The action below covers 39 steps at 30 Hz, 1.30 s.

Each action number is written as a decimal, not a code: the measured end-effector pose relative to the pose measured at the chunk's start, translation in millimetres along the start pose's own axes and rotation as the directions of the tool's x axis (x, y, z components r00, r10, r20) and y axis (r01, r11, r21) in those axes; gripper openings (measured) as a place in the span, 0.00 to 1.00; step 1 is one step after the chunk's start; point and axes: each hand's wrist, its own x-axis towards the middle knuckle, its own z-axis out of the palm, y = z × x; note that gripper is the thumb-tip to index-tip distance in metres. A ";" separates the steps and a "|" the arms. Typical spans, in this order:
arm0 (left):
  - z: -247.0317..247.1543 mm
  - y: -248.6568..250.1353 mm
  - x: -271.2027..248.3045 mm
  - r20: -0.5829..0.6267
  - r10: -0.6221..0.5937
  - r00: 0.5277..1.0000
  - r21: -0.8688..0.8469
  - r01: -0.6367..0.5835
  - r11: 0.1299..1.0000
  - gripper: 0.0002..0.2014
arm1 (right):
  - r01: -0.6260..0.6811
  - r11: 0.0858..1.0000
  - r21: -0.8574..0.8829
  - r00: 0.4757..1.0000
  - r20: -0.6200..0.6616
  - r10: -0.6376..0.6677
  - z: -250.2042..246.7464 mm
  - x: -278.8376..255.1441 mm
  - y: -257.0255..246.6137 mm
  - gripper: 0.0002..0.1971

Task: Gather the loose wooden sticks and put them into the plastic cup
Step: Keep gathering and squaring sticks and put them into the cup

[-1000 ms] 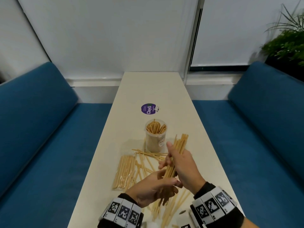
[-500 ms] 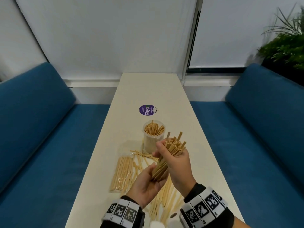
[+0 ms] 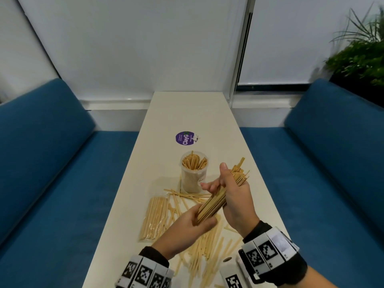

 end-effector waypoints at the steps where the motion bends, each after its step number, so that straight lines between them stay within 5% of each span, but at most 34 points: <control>1: -0.7 1.9 -1.6 -0.030 0.056 0.998 0.146 -0.052 0.988 0.34 | -0.006 1.000 -0.002 1.000 0.014 0.006 -0.2 -0.6 -1.1 0.28; 4: -1.1 3.1 -2.7 -0.175 0.234 0.956 0.419 -0.143 0.897 0.45 | -0.024 0.999 0.028 0.999 0.030 0.023 2.2 -3.2 -6.4 0.28; 8: -0.5 6.9 -4.4 -0.250 0.347 0.904 0.571 -0.152 0.806 0.40 | -0.025 0.999 0.028 1.000 0.014 0.025 5.1 -6.3 -9.6 0.24; 14: 11.5 15.0 -3.4 -0.187 0.266 0.946 0.207 -0.226 0.952 0.16 | -0.051 0.996 -0.078 0.995 0.087 0.058 13.5 -14.3 1.5 0.22; 17: 16.1 9.5 -6.9 -0.243 0.279 0.929 0.180 -0.239 0.954 0.05 | 0.033 0.966 -0.255 0.993 0.120 -0.002 9.9 -14.2 -0.1 0.09; 20: 15.7 4.2 -8.6 -0.243 0.243 0.939 0.212 -0.193 0.958 0.02 | 0.228 0.816 -0.532 0.973 0.095 -0.210 -6.5 -7.1 -2.9 0.43; 23: 15.2 -0.9 -11.3 -0.214 0.213 0.953 0.248 -0.158 0.956 0.08 | 0.514 0.441 -0.736 0.832 0.301 -0.467 -23.5 -0.9 -11.9 0.49; 25: 15.8 -2.9 -12.3 -0.205 0.198 0.959 0.250 -0.144 0.958 0.11 | 0.553 0.267 -0.790 0.823 0.467 -0.323 -24.0 0.9 -20.6 0.40; 28: 17.1 -5.7 -12.3 -0.204 0.169 0.964 0.222 -0.123 0.967 0.12 | 0.597 0.176 -0.783 0.797 0.604 -0.016 -24.4 -0.3 -24.0 0.31; 32: 16.7 -3.9 -11.6 -0.207 0.142 0.968 0.211 -0.097 0.973 0.11 | 0.589 0.257 -0.766 0.808 0.563 -0.173 -27.4 3.0 -22.5 0.18; 35: 16.8 -1.7 -11.5 -0.213 0.137 0.967 0.197 -0.094 0.976 0.09 | 0.566 0.277 -0.776 0.811 0.584 -0.022 -25.1 -0.5 -20.7 0.16; 37: 16.3 -2.1 -13.0 -0.212 0.131 0.969 0.184 -0.092 0.979 0.10 | 0.527 0.355 -0.772 0.821 0.571 0.024 -23.3 -2.7 -20.6 0.18; 39: 15.2 -2.2 -12.9 -0.220 0.125 0.967 0.196 -0.081 0.977 0.10 | 0.394 0.519 -0.758 0.901 0.430 -0.056 -24.2 -2.7 -19.0 0.31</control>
